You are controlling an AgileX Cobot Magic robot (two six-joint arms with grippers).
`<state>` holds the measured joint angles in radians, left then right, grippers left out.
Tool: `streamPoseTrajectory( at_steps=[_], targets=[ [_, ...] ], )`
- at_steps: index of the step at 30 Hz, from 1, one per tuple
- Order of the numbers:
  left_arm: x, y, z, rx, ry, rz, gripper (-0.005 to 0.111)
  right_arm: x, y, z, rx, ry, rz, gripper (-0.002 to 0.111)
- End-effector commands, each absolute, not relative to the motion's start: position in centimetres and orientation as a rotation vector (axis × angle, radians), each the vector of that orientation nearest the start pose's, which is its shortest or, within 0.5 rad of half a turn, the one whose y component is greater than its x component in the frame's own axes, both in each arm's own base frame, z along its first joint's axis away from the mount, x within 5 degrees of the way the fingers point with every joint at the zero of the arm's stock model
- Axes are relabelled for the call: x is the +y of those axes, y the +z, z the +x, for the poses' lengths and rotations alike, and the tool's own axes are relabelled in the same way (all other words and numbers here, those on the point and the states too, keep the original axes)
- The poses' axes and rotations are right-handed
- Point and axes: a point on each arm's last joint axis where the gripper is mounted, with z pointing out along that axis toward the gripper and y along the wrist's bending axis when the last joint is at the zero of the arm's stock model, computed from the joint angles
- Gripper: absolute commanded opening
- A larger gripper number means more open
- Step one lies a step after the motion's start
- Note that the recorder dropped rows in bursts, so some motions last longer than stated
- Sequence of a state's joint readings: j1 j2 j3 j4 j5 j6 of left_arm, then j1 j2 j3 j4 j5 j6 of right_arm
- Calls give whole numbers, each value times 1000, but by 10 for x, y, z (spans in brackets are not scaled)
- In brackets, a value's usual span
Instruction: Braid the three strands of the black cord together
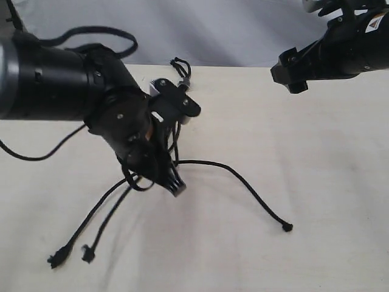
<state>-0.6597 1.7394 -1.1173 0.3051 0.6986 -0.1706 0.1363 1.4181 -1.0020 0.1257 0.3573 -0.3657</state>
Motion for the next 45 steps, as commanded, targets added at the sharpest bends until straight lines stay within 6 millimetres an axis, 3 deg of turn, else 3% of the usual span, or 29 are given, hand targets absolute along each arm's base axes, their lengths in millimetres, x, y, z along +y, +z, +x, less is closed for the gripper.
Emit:
streamPoseTrajectory(
  at_steps=[1,4,5,9,11,16,19,23,26,30,33,36,40,45],
  targets=[
    [-151,204,309,2603,291,848,0,44,292,306,2197,-17,-450,95],
    [-124,177,325,2624,312,885,0,44,292,306,2195,-17,-449,95],
    [-120,166,329,2594,317,968,0,44,292,306,2195,-17,-449,95],
    [-113,133,331,2499,412,1319,0,44,292,306,2193,-18,-449,95],
    [-114,125,332,2463,415,1392,0,44,292,306,2192,-20,-453,95],
    [-115,103,330,2482,400,1447,0,44,292,306,2192,-20,-453,95],
    [-117,98,325,2569,345,1382,0,44,292,306,2190,-20,-452,95],
    [-134,101,309,2702,225,1283,0,44,294,307,2173,-23,-447,95],
    [-159,108,286,2752,154,1389,0,44,294,308,2169,-21,-442,95],
    [-195,121,259,2602,132,1722,0,44,294,308,2169,-21,-442,95],
    [-207,140,254,2479,173,1765,0,44,294,308,2169,-21,-442,95],
    [-203,167,263,2434,207,1612,0,44,294,307,2173,-20,-443,95],
    [-182,194,280,2426,176,1371,0,44,294,307,2175,-17,-437,95],
    [-152,196,294,2515,179,1206,0,44,293,307,2177,-16,-438,95]
  ],
)
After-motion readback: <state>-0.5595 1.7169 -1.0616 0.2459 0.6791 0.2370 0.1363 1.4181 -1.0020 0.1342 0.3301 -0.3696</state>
